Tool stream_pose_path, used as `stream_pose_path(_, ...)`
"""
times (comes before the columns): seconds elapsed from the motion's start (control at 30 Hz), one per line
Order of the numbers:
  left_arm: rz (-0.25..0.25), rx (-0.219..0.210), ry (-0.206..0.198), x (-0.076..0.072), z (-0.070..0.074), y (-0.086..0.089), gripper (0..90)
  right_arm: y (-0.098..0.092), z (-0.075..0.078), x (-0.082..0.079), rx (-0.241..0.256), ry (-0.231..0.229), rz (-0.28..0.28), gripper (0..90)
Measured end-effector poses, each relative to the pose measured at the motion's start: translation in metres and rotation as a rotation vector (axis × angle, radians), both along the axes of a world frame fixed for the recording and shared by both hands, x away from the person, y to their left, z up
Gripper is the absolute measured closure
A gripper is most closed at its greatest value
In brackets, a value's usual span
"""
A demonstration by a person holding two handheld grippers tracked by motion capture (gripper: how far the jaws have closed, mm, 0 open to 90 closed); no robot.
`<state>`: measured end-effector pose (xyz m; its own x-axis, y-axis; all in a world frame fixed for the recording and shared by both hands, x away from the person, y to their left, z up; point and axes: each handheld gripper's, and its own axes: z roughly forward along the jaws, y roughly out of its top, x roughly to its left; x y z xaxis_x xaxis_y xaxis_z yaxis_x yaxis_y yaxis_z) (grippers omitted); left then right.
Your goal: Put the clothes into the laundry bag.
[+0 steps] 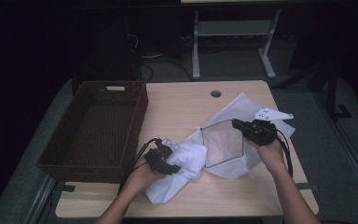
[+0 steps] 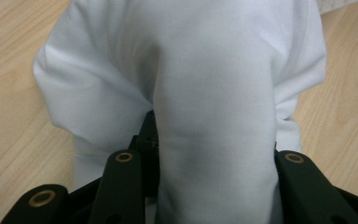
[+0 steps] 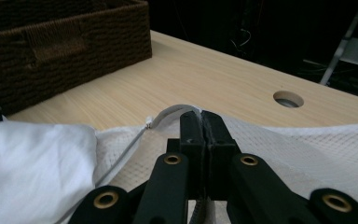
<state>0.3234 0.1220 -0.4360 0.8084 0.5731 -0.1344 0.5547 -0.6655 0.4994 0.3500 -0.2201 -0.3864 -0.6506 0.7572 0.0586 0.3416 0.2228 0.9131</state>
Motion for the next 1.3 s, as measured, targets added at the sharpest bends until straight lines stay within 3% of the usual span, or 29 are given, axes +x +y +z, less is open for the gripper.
stream_pose_path(0.2,-0.002,-0.002,-0.001,0.000,0.000,0.000,59.5,-0.003,0.009,0.000,0.025,-0.022,0.008,87.7)
stream_pose_path(0.63,-0.037,-0.033,0.004,-0.005,0.008,0.004,61.7,-0.004,0.003,0.001,0.020,0.000,0.019,87.8)
stream_pose_path(0.73,-0.061,-0.034,-0.014,-0.009,0.016,0.003,61.9,-0.003,0.001,0.001,0.007,0.004,0.021,87.9)
stream_pose_path(0.87,-0.112,-0.070,-0.043,-0.016,0.029,0.002,61.9,-0.002,-0.002,0.001,-0.007,0.011,0.029,87.9)
stream_pose_path(1.1,-0.179,-0.102,-0.074,-0.023,0.040,-0.004,61.8,-0.001,-0.007,-0.003,-0.029,0.038,0.050,87.9)
stream_pose_path(1.3,-0.258,-0.092,-0.094,-0.021,0.045,-0.014,61.8,0.002,-0.008,-0.007,-0.050,0.054,0.074,87.9)
